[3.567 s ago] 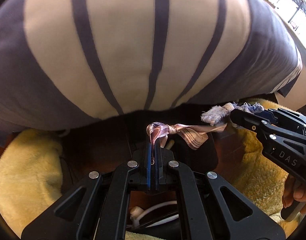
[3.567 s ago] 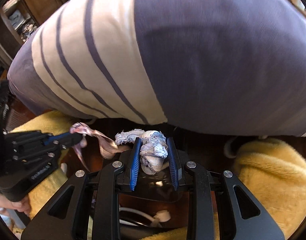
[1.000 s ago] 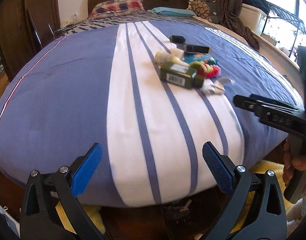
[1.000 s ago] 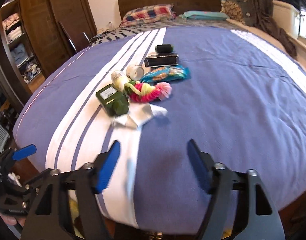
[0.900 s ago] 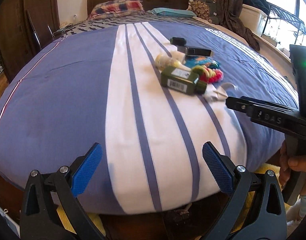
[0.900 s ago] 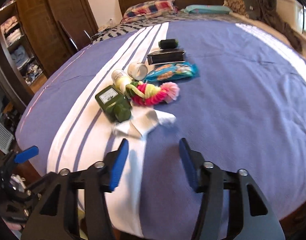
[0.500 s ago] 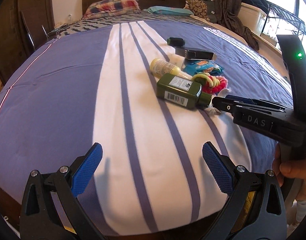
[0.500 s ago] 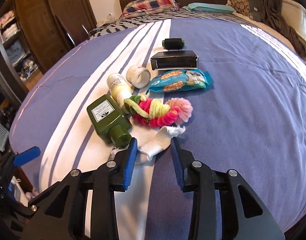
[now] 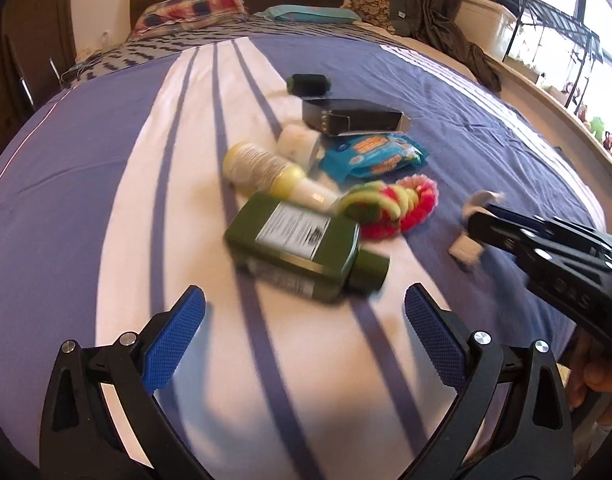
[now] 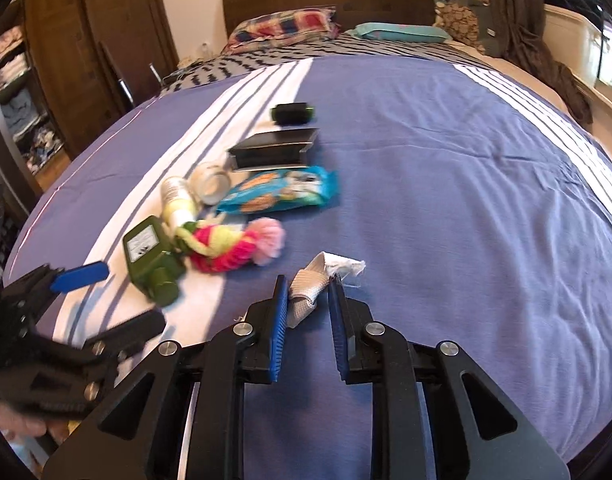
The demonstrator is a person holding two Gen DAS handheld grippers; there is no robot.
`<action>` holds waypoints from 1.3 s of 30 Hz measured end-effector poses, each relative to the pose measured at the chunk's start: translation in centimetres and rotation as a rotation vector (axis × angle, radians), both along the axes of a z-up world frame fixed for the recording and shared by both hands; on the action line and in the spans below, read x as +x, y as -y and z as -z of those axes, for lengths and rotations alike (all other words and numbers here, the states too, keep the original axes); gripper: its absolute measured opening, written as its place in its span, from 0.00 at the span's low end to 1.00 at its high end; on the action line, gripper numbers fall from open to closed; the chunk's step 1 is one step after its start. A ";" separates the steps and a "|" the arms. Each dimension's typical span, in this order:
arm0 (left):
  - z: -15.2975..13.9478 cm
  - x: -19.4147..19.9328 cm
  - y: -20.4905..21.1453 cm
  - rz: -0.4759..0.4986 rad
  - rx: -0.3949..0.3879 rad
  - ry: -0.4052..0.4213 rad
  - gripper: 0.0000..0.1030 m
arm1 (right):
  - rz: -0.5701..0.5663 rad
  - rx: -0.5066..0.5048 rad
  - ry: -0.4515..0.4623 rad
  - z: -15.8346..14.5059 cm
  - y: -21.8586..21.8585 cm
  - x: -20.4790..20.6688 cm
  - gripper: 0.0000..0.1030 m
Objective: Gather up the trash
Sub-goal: 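Grasp the white tissue with the right gripper while the left gripper grasps the green bottle, then carry the tissue and green bottle down over the black bin with both grippers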
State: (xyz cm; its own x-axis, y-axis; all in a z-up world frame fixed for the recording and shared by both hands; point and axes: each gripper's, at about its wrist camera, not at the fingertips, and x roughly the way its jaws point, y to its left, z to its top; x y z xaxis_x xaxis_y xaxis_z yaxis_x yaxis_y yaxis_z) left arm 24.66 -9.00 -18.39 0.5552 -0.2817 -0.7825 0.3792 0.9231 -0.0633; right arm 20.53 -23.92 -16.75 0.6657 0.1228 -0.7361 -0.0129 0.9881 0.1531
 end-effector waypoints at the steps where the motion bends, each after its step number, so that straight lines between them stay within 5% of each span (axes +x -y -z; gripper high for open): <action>1: 0.1 0.5 0.3 -0.006 0.011 0.002 0.92 | 0.003 0.004 0.003 0.0 0.3 -0.2 0.21; 7: 0.9 2.6 0.6 -0.018 0.020 -0.008 0.92 | -0.001 0.026 0.018 0.1 1.1 -1.2 0.21; 10: 0.8 2.3 0.7 -0.008 0.012 0.000 0.80 | -0.002 0.026 0.016 0.2 1.2 -1.2 0.21; 17: 0.5 0.9 0.2 -0.017 0.023 0.008 0.80 | 0.004 0.007 0.025 -0.3 1.0 -2.2 0.21; 39: -5.1 -13.2 -3.6 -0.037 -0.052 0.116 0.80 | -0.032 0.038 0.112 -3.9 -2.4 -11.8 0.21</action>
